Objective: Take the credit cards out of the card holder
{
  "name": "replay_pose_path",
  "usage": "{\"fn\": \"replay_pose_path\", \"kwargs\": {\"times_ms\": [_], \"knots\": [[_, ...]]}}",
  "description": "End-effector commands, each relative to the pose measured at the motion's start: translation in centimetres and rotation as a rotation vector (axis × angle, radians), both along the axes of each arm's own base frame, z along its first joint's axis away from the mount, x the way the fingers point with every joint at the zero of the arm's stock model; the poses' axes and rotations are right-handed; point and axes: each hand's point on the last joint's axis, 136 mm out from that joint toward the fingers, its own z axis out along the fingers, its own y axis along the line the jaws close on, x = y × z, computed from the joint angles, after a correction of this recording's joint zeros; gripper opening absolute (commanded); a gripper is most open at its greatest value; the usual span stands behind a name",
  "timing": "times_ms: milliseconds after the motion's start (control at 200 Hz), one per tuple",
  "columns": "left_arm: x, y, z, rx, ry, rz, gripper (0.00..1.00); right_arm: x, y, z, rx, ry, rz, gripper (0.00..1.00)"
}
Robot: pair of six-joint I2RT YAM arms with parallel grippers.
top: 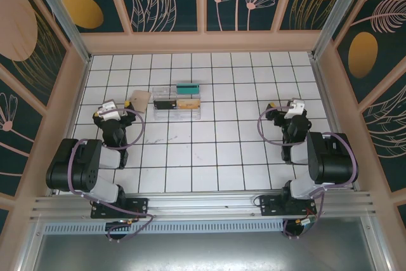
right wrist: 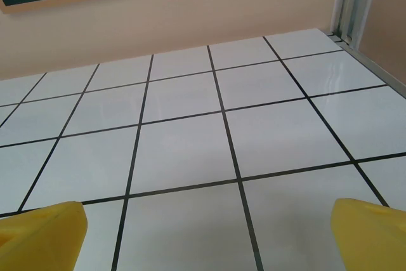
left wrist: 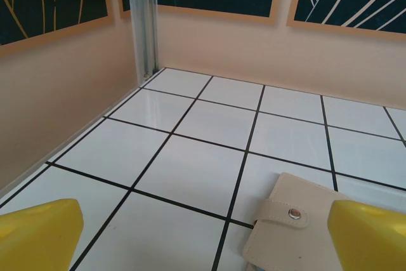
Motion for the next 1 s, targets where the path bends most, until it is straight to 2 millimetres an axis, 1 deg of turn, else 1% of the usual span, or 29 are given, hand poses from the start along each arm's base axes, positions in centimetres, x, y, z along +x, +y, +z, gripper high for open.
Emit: {"fn": "replay_pose_path", "kwargs": {"times_ms": [0, 851, 941, 991], "knots": [[0.2, -0.1, 1.0, 0.011, -0.038, -0.012, 0.99, 0.5, 0.1, 1.1, -0.012, -0.038, 0.015, 0.99], [0.2, -0.1, 1.0, 0.011, -0.037, -0.015, 0.99, 0.5, 0.1, 1.2, -0.009, -0.039, 0.017, 0.99], [0.5, -0.5, 1.3, 0.018, -0.029, -0.035, 0.99, 0.5, 0.1, 1.2, -0.009, -0.039, 0.017, 0.99], [0.9, -0.2, 2.0, 0.017, -0.02, -0.018, 0.99, 0.5, 0.1, 1.3, -0.013, -0.043, 0.016, 0.99]]}}
